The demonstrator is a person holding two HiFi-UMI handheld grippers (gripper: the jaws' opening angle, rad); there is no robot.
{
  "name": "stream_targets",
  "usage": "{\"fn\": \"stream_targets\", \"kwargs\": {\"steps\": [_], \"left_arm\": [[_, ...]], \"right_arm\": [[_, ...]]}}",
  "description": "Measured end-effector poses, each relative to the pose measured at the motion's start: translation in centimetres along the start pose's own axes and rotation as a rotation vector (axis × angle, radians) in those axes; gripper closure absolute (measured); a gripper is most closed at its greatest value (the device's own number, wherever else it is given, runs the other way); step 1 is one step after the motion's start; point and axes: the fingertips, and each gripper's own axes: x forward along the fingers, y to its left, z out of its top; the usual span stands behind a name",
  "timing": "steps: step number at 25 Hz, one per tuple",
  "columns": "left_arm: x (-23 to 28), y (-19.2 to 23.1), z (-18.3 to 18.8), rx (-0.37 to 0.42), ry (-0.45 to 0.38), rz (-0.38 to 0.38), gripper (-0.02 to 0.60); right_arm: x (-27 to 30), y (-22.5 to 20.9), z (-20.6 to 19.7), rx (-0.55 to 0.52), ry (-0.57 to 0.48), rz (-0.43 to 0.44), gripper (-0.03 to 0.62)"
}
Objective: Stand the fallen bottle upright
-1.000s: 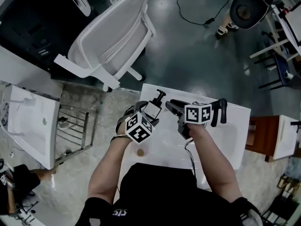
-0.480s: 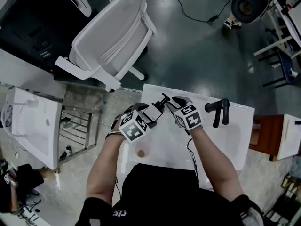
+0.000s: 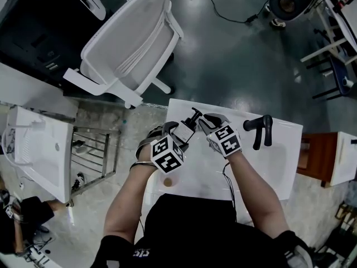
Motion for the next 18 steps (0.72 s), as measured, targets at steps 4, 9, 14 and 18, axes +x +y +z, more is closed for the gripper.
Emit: {"fn": "stream_targets", "kwargs": {"steps": [4, 9, 14, 18], "left_arm": [[-1.0, 1.2, -2.1, 0.025, 0.053, 0.002, 0.271], [-2.2, 2.8, -2.7, -0.012, 0.039, 0.068, 0.278], [-1.7, 3.0, -1.0, 0.003, 0.018, 0.112, 0.225], [0.4, 2.8, -1.0, 0.048, 0.075, 0.125, 0.235]], "right_arm": [[-0.6, -0.1, -0.1, 0.007, 0.006, -0.001, 0.48], [-0.7, 0.8, -0.5, -0.041, 0.032, -0.001, 0.468], [0.2, 1.0, -1.0, -0.064, 0.046, -0.033, 0.468], [1.6, 1.2, -1.3, -0.124, 0.044, -0.042, 0.474]]}}
